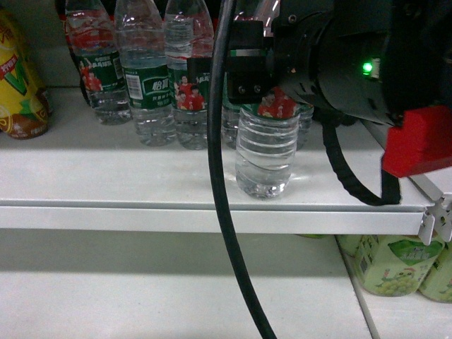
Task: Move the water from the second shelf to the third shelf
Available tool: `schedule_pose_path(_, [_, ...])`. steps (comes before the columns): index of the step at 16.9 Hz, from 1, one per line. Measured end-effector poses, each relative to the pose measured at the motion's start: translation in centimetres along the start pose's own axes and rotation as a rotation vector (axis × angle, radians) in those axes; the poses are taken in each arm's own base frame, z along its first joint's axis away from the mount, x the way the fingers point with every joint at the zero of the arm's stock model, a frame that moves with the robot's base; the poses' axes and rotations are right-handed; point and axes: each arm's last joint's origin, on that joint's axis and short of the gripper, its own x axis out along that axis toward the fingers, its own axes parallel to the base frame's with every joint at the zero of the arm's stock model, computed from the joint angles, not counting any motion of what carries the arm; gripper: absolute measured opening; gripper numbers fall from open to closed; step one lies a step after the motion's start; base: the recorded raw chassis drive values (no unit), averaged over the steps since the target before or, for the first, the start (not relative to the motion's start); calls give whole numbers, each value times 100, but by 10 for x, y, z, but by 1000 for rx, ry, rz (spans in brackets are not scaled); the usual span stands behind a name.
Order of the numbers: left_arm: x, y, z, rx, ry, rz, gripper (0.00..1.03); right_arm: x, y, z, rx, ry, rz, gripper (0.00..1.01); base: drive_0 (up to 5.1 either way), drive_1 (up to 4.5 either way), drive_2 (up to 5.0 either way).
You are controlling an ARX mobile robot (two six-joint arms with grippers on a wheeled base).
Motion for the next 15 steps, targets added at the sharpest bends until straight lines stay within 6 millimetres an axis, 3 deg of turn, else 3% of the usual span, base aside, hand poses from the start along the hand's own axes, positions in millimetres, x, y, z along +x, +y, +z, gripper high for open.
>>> schedule_pose_path(10, [0,0,0,0,0,0,98,-91,-47,-11,19,15,-25,44,0,0,0])
schedule_pose_path(15, [0,0,0,0,0,0,98,-133,-77,-7,52,-20,-101,44,0,0,0])
